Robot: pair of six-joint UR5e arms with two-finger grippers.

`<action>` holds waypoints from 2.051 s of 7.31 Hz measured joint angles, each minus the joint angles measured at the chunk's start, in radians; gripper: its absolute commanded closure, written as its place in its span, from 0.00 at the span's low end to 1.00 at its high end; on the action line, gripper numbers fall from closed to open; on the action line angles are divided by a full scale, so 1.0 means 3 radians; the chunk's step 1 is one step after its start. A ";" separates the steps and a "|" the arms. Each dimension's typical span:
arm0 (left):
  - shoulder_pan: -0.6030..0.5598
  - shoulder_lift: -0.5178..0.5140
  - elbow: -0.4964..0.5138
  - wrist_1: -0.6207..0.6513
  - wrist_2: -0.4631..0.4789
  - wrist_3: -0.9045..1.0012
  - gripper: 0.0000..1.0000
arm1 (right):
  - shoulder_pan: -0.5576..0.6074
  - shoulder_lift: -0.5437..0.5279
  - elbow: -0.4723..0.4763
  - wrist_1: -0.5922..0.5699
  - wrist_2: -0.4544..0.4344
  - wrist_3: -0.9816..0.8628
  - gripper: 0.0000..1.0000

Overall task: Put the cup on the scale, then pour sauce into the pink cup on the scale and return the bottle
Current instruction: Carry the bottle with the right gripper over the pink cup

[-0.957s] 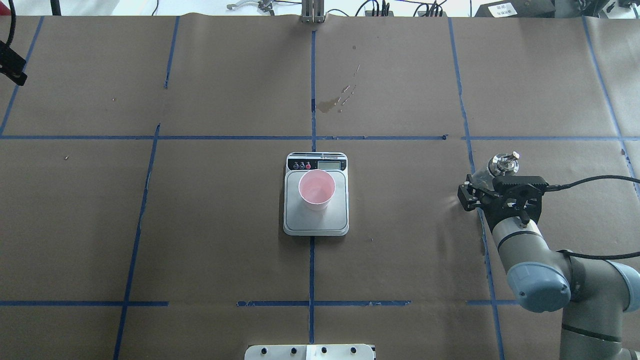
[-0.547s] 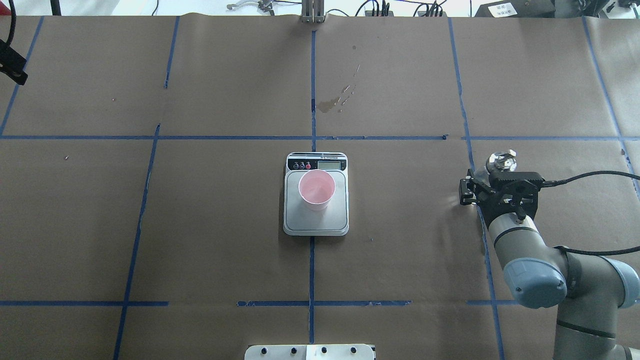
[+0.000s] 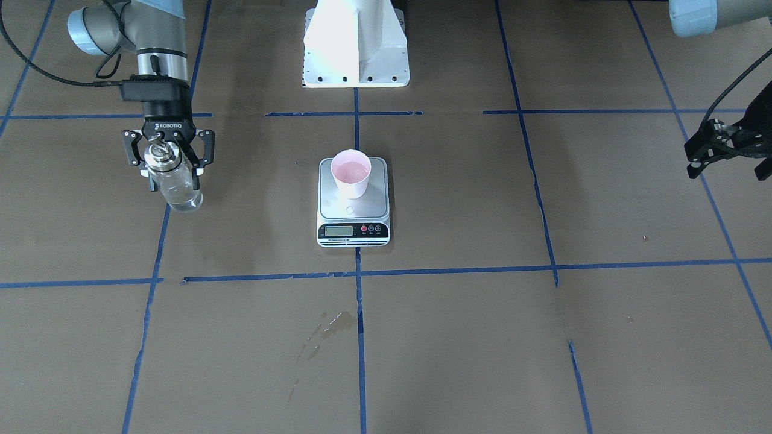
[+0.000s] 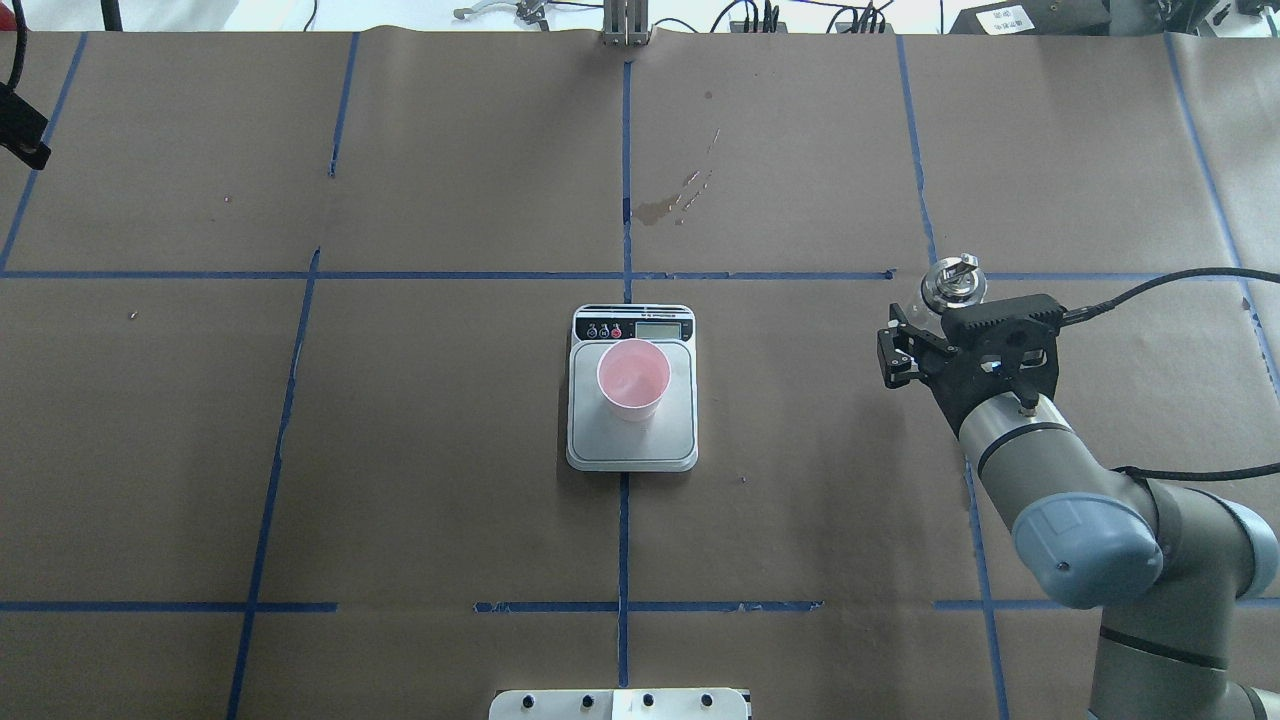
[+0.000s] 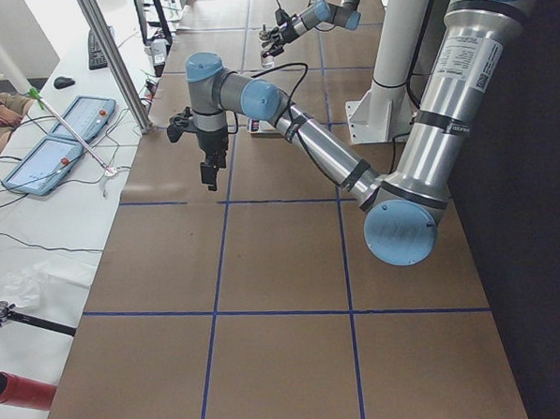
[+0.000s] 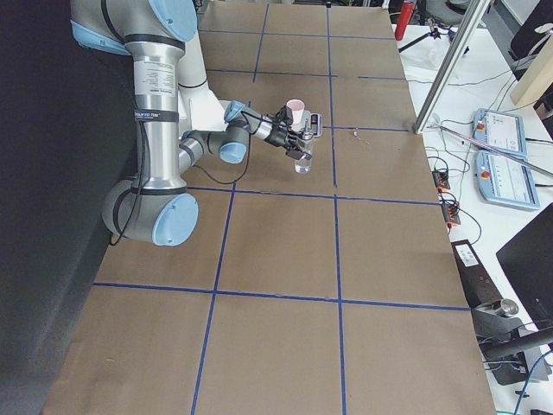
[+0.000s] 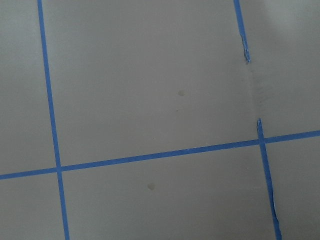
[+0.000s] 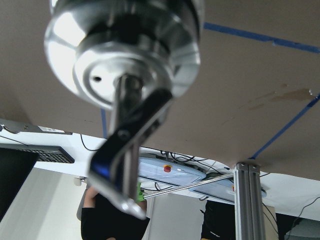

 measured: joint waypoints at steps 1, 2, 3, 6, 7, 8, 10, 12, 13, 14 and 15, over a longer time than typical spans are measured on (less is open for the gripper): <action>-0.0017 0.0079 0.0005 -0.0022 -0.0003 0.0126 0.00 | 0.0015 0.0113 0.0031 -0.0012 0.0015 -0.0202 1.00; -0.0042 0.0134 0.0013 -0.0050 -0.0006 0.0228 0.00 | 0.0022 0.0189 0.0031 -0.0036 0.0020 -0.0373 1.00; -0.0071 0.0164 0.0026 -0.0071 -0.0006 0.0310 0.00 | 0.0023 0.0258 0.0018 -0.0059 0.0009 -0.0680 1.00; -0.0181 0.0233 0.0096 -0.0116 -0.0003 0.0562 0.00 | -0.0006 0.0390 -0.0045 -0.0260 -0.0244 -0.1796 1.00; -0.0196 0.0309 0.0110 -0.0215 -0.0001 0.0627 0.00 | -0.0019 0.0455 -0.0067 -0.0362 -0.0320 -0.2132 1.00; -0.0229 0.0438 0.0158 -0.0410 -0.0001 0.0747 0.00 | -0.0029 0.0530 -0.0077 -0.0440 -0.0357 -0.2446 1.00; -0.0350 0.0725 0.0373 -0.0921 -0.0004 0.0938 0.00 | -0.0049 0.0664 -0.0097 -0.0561 -0.0488 -0.2766 1.00; -0.0421 0.0875 0.0520 -0.1285 -0.0004 0.0974 0.00 | -0.0129 0.0870 -0.0120 -0.1007 -0.0713 -0.2810 1.00; -0.0444 0.0894 0.0548 -0.1347 -0.0004 0.0975 0.00 | -0.0194 0.0932 -0.0141 -0.1234 -0.0853 -0.2814 1.00; -0.0457 0.0901 0.0560 -0.1371 -0.0004 0.0975 0.00 | -0.0262 0.0971 -0.0202 -0.1393 -0.0983 -0.2815 1.00; -0.0464 0.0903 0.0563 -0.1379 -0.0004 0.0975 0.00 | -0.0306 0.1006 -0.0293 -0.1463 -0.1069 -0.2815 1.00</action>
